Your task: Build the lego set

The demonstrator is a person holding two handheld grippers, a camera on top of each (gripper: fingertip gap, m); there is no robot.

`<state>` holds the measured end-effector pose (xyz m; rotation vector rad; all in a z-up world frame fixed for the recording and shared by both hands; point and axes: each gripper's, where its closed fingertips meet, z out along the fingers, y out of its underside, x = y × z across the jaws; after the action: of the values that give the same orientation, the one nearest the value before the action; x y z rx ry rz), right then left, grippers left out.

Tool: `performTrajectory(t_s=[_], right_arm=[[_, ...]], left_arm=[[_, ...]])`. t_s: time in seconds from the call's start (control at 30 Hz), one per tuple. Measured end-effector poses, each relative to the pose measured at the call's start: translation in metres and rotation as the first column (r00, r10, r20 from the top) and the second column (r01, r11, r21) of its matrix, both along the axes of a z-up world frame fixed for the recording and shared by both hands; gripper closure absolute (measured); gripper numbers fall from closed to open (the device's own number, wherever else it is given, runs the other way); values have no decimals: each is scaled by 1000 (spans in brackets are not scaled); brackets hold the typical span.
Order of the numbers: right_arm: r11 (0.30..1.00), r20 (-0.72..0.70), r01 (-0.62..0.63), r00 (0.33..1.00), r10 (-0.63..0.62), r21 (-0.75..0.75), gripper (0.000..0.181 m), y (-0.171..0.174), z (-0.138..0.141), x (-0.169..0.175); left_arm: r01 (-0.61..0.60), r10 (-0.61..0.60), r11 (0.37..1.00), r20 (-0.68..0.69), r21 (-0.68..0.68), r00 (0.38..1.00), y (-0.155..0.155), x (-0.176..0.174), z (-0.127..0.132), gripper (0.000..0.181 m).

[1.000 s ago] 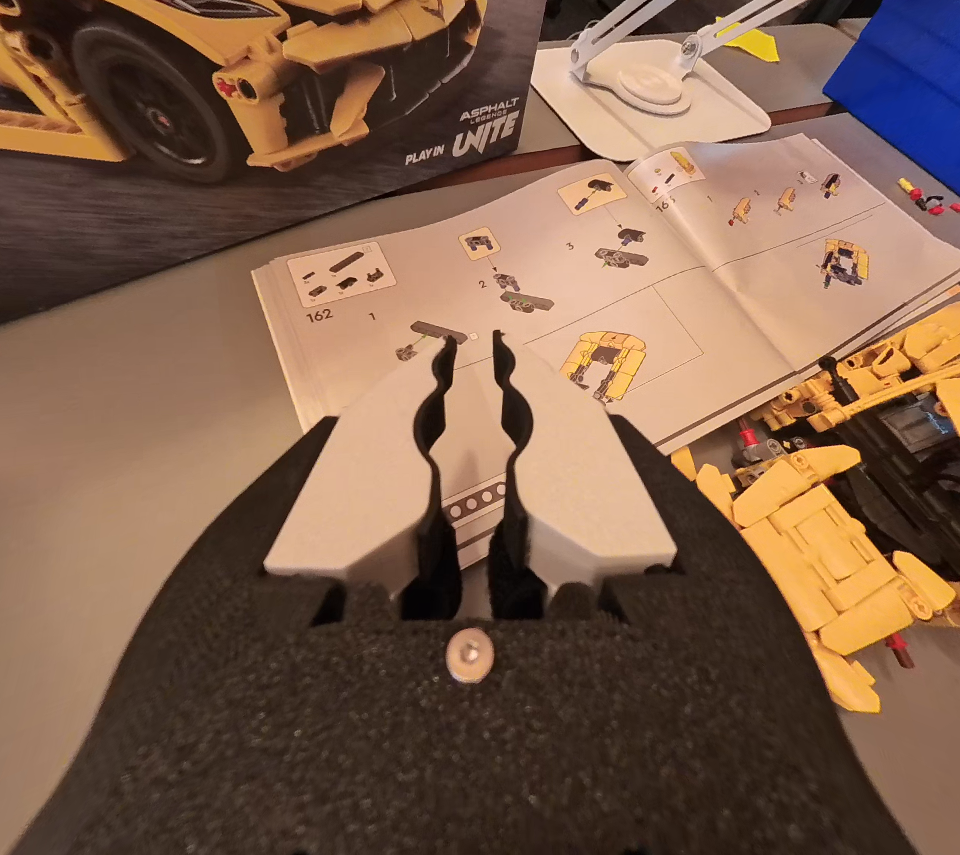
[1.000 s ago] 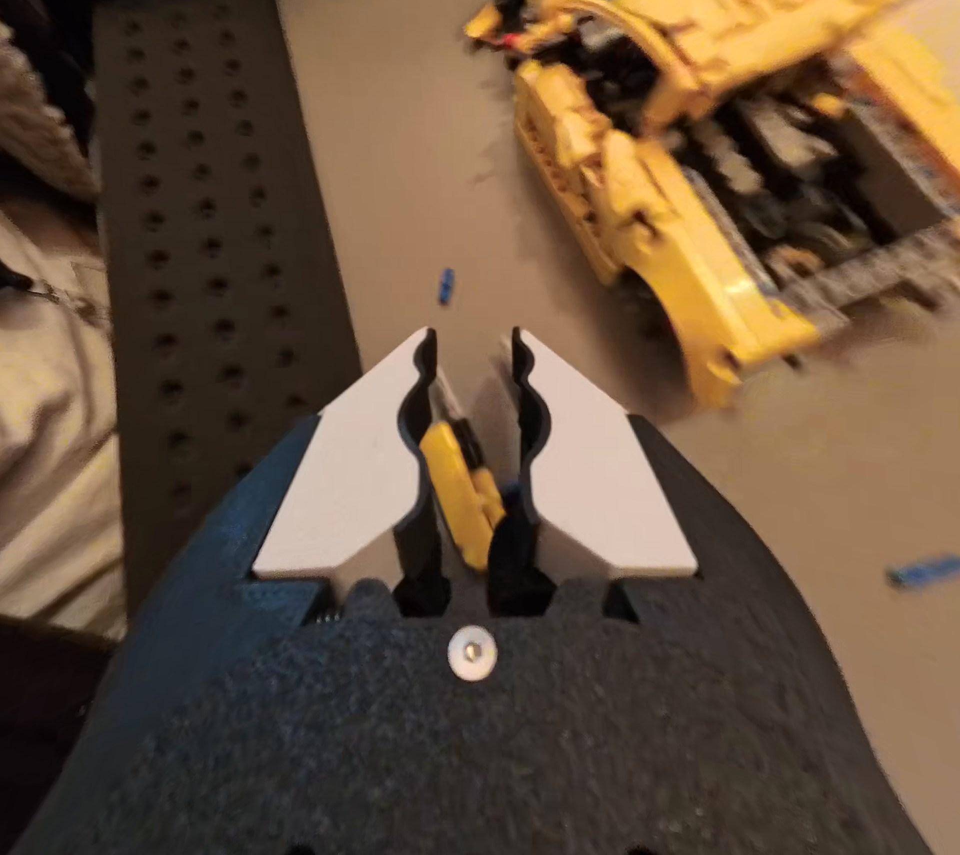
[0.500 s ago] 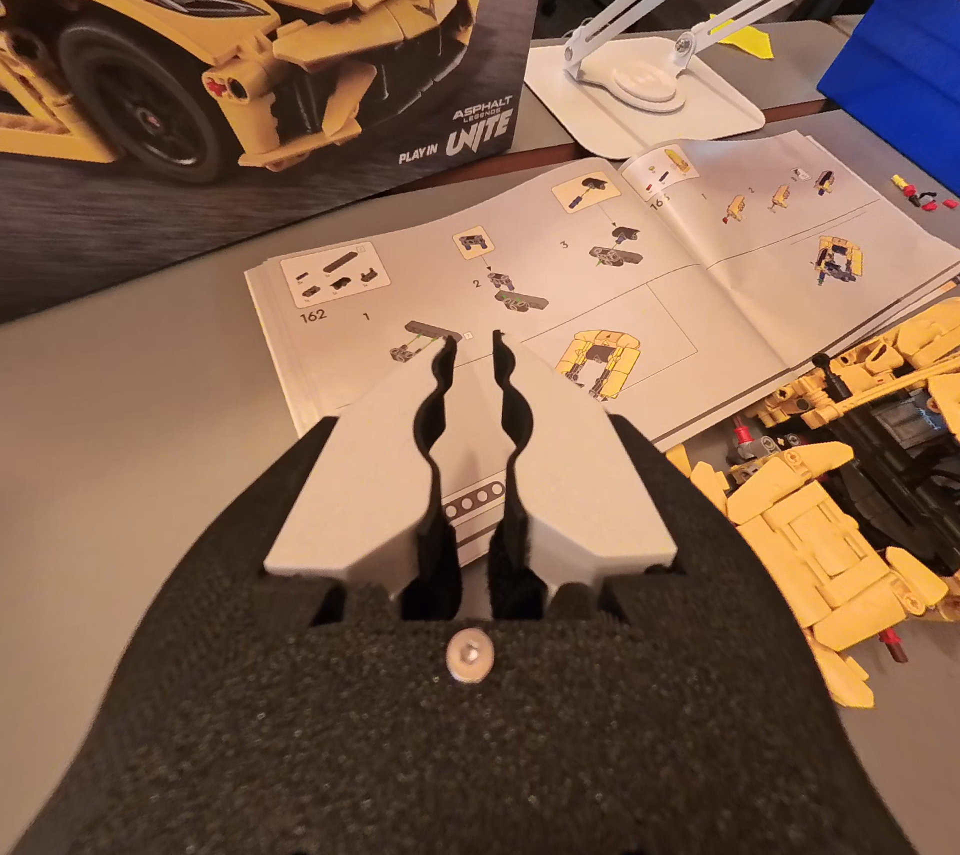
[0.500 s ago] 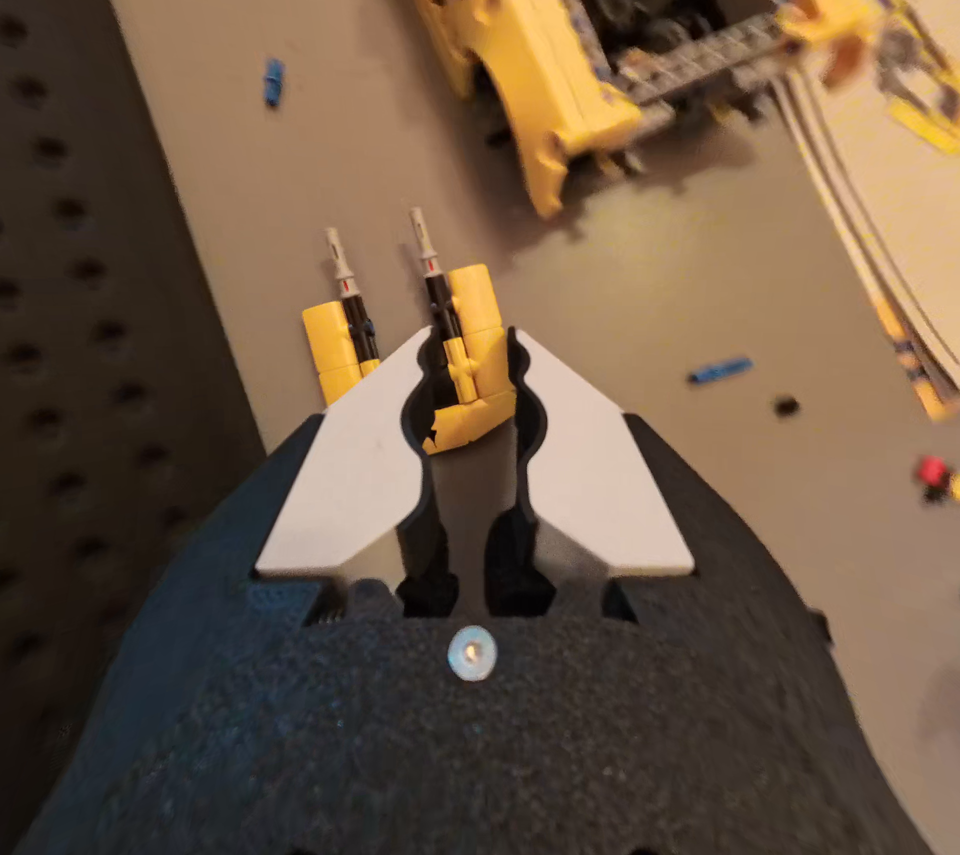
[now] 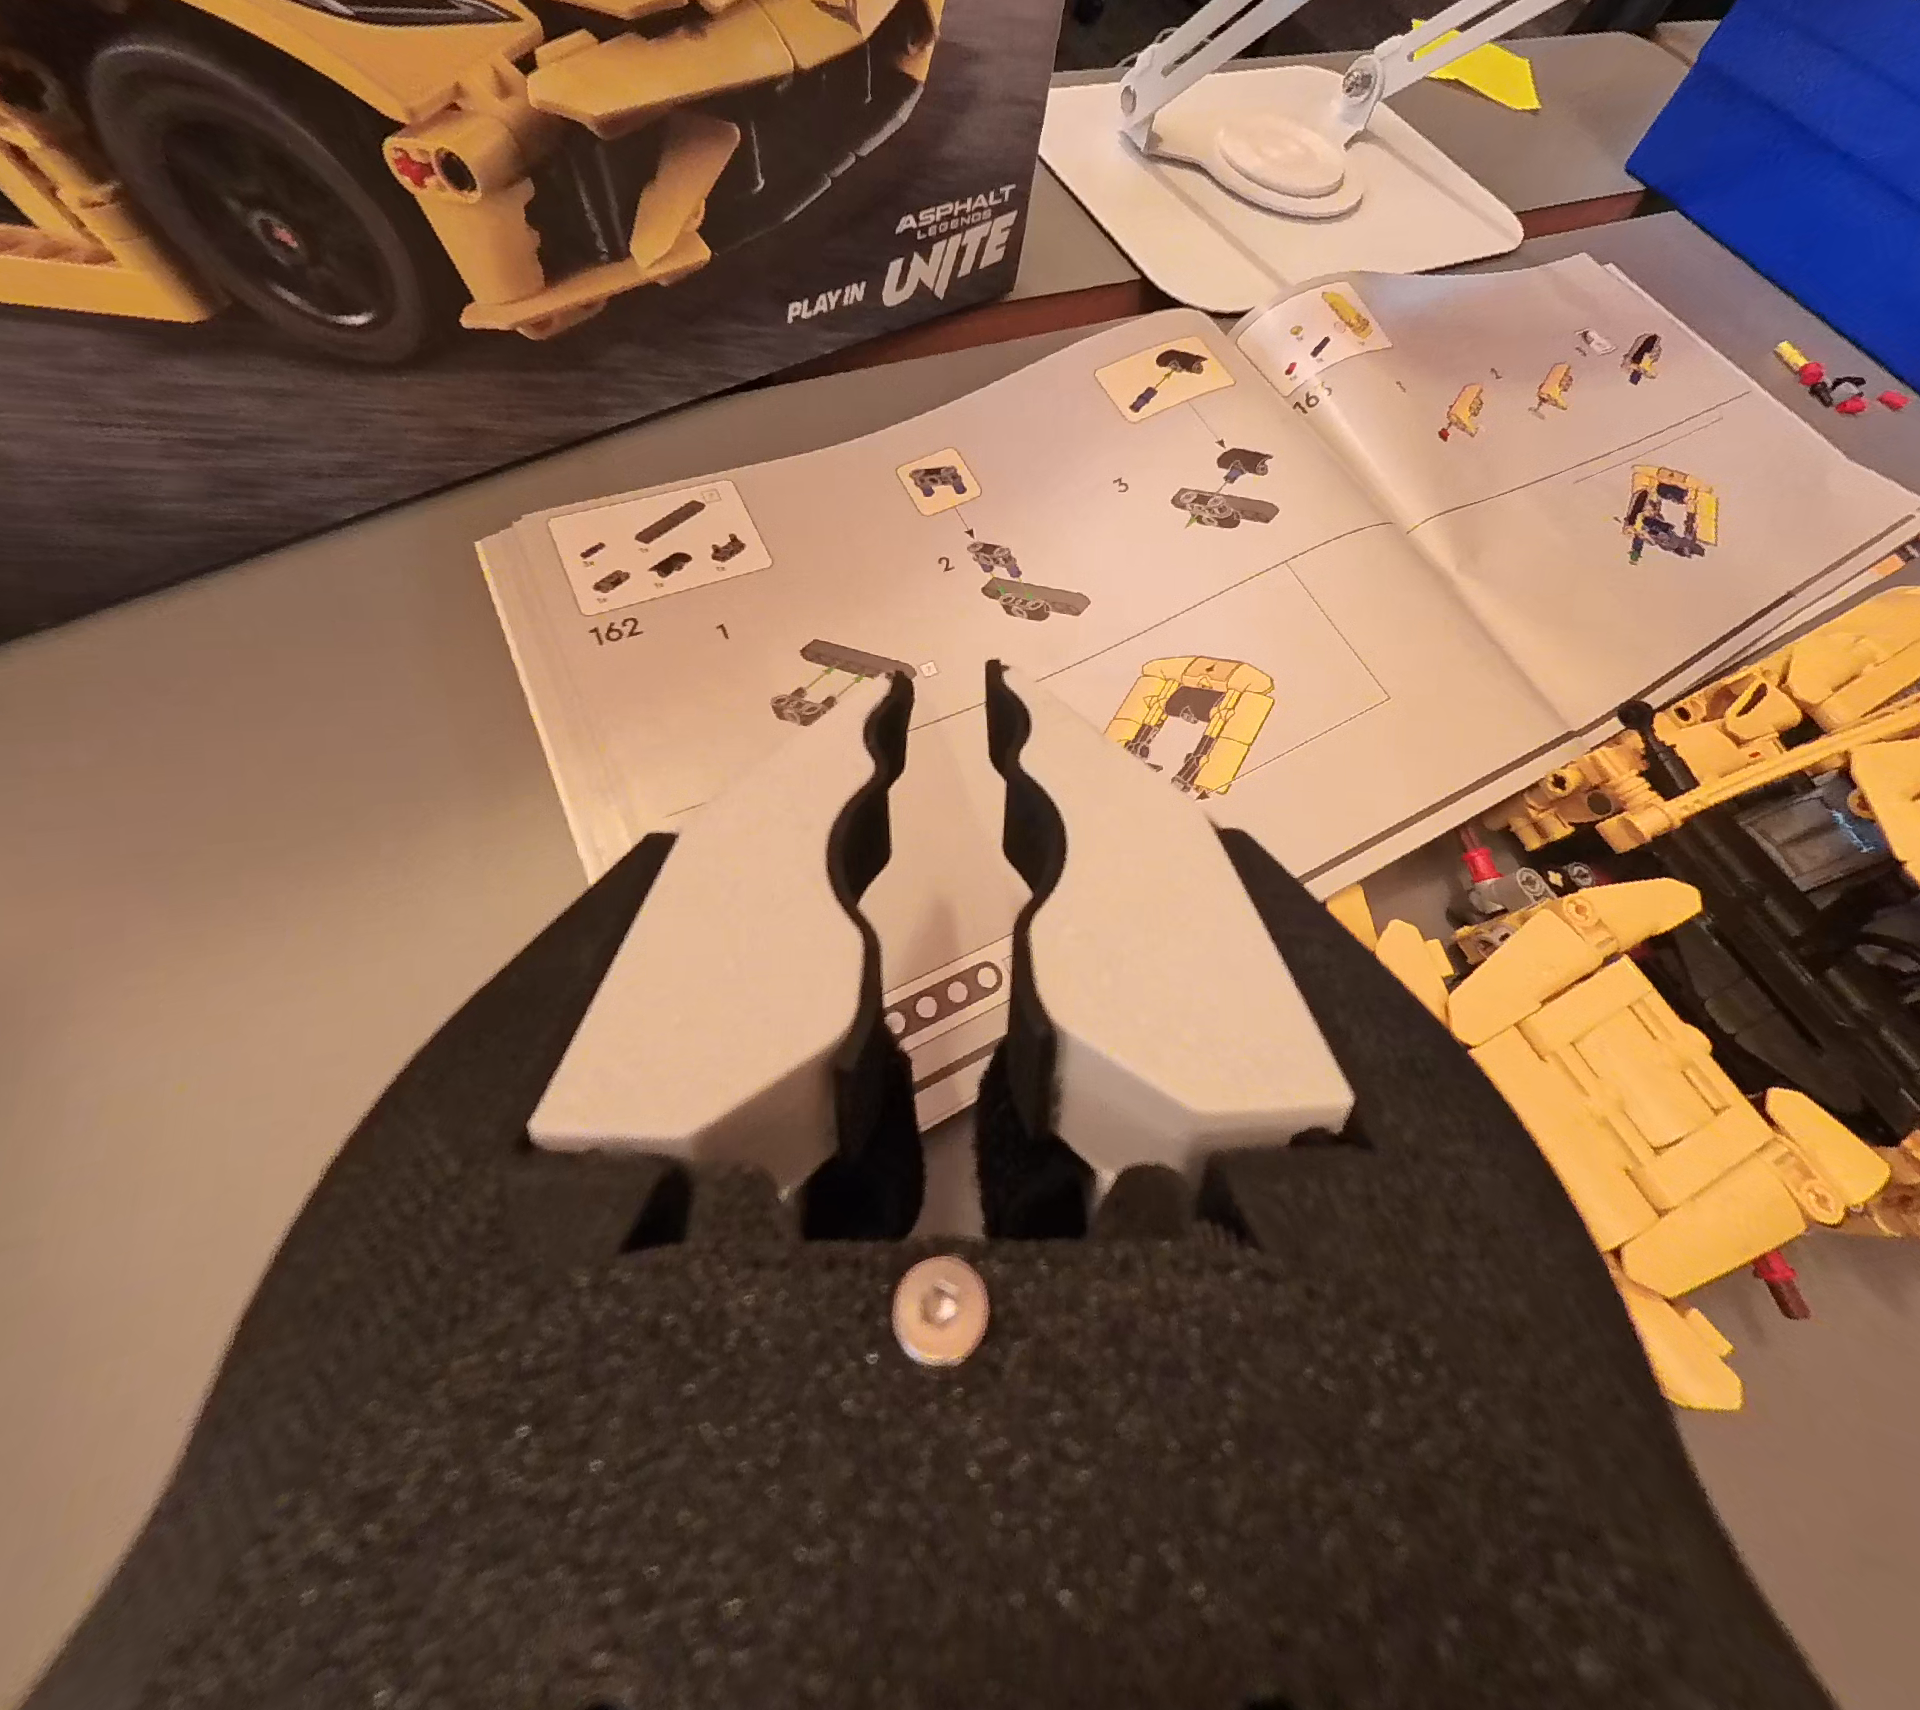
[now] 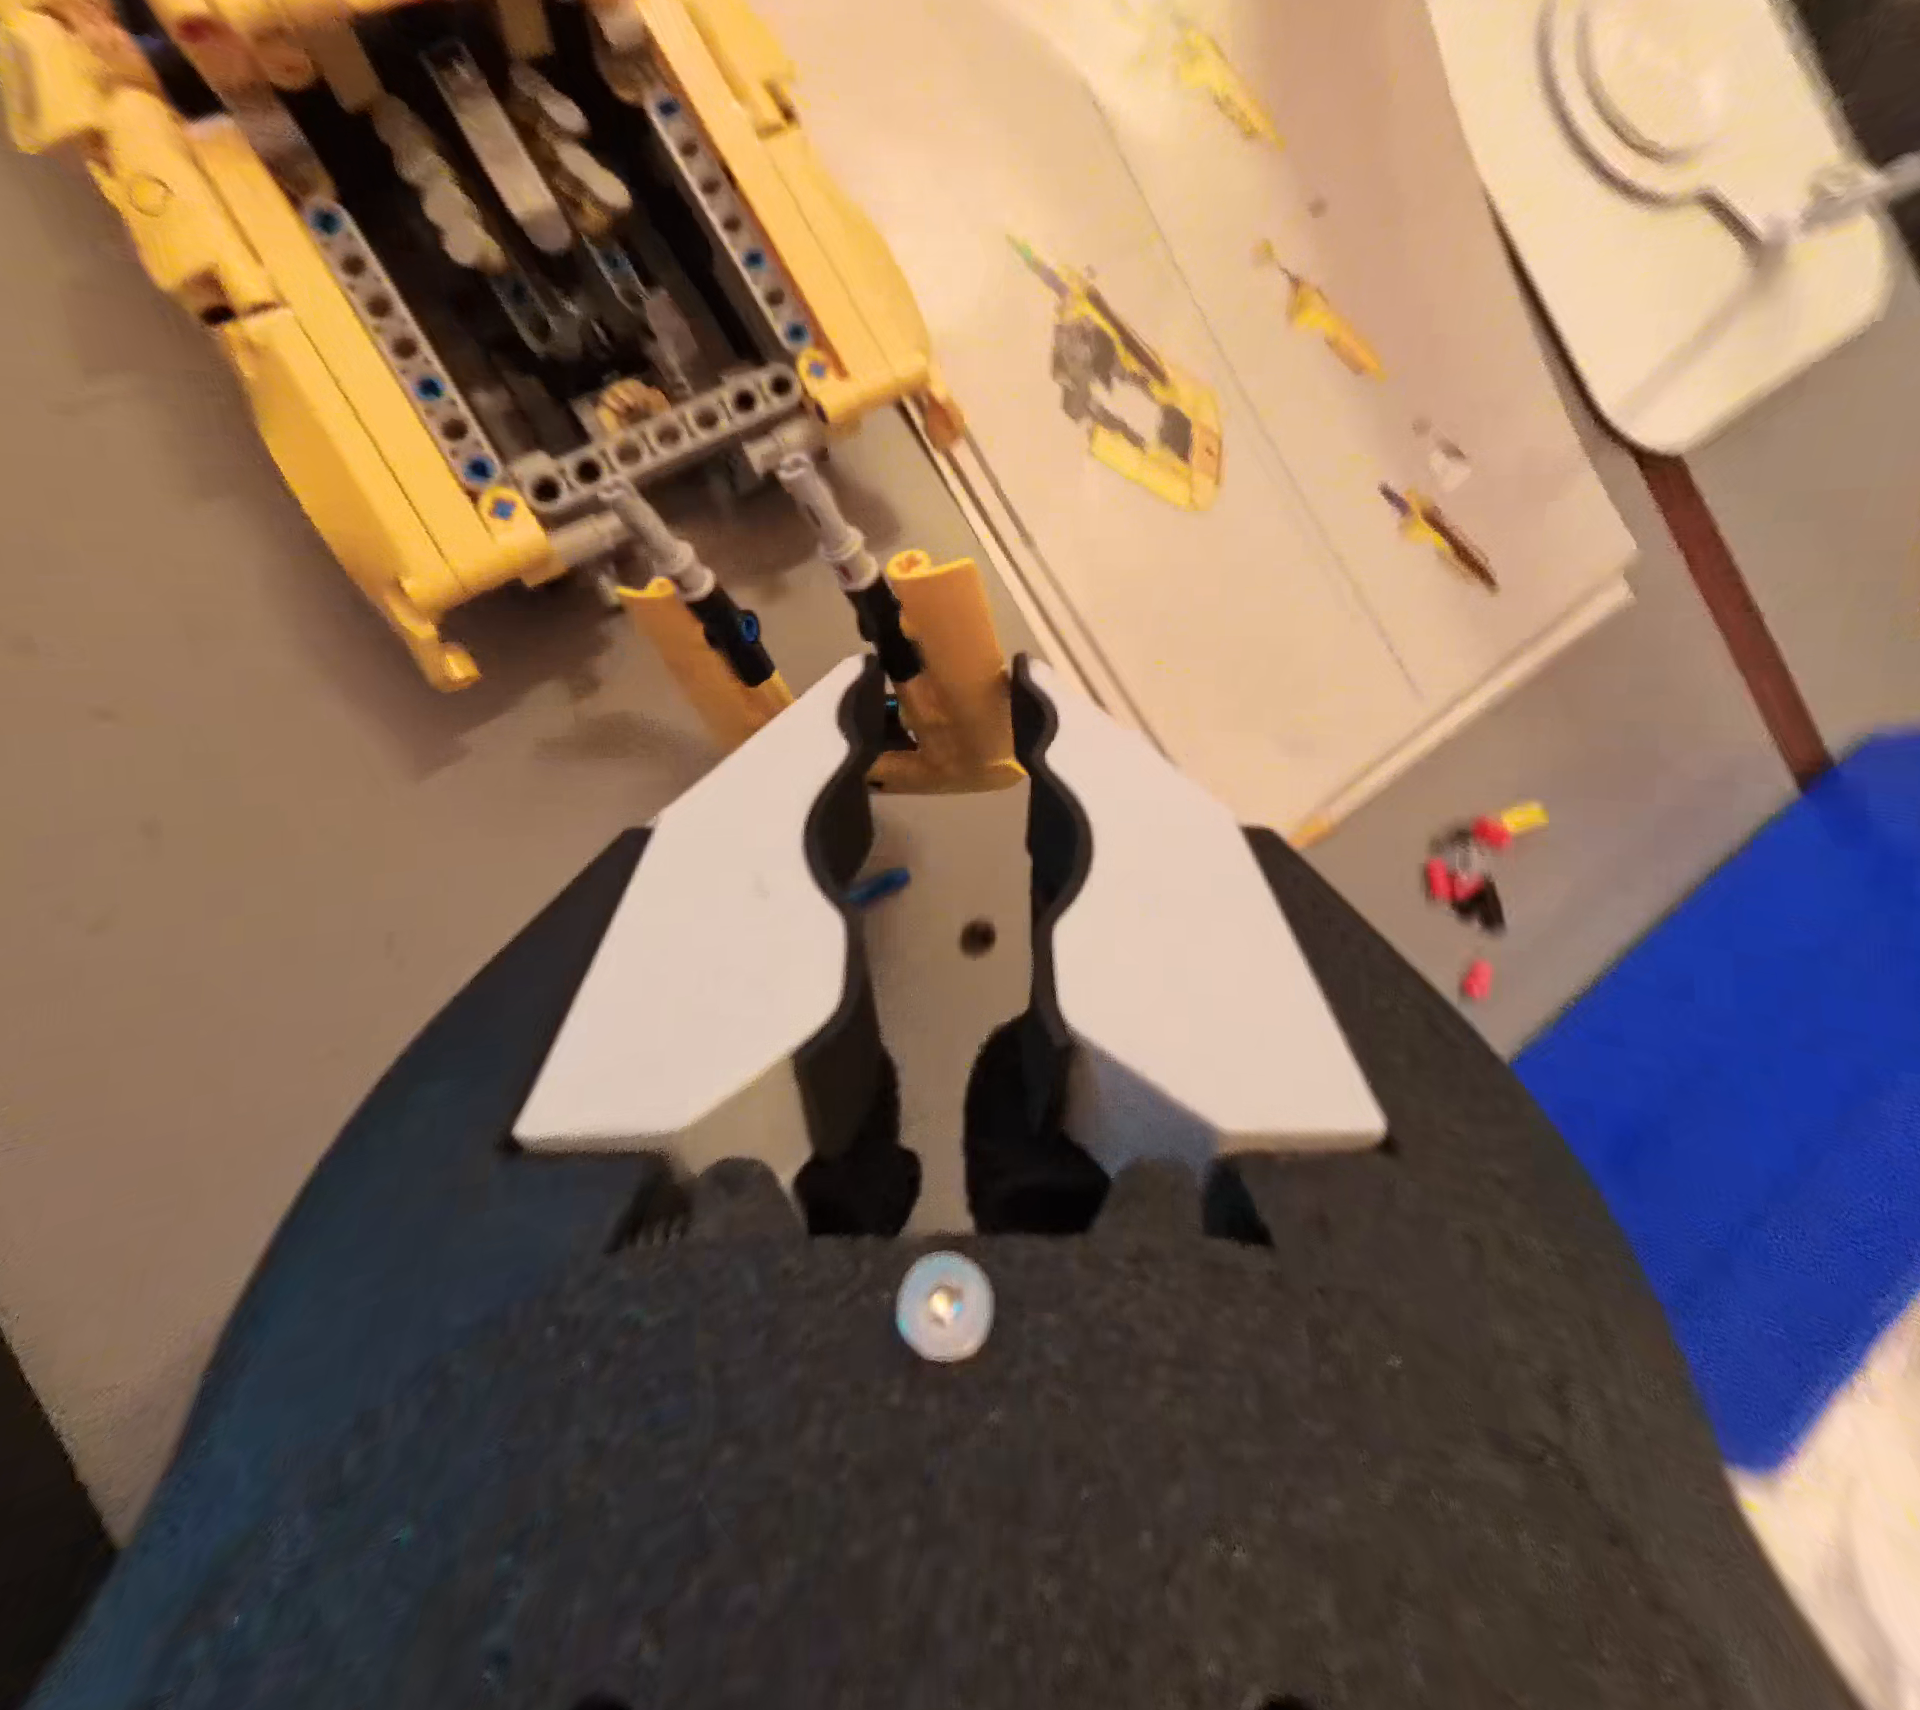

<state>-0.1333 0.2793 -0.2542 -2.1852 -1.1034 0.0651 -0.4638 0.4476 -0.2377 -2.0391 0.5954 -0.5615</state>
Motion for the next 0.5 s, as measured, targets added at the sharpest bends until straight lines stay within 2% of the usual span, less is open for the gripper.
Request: performTrajectory(t_s=[0.2, 0.37, 0.5], right_arm=[[937, -104, -271, 962, 253, -219, 158, 6, -29, -11], [881, 7, -370, 921, 390, -296, 158, -8, -49, 9], [868, -6, -404, 908, 420, -288, 158, -4, -49, 11]], left_arm=[[4, -4, 1000, -2, 3, 1000, -1, 1, 1, 168], [1, -1, 1000, -4, 0, 1000, 0, 0, -1, 168], [4, -4, 1000, -8, -5, 1000, 0, 1, -3, 168]])
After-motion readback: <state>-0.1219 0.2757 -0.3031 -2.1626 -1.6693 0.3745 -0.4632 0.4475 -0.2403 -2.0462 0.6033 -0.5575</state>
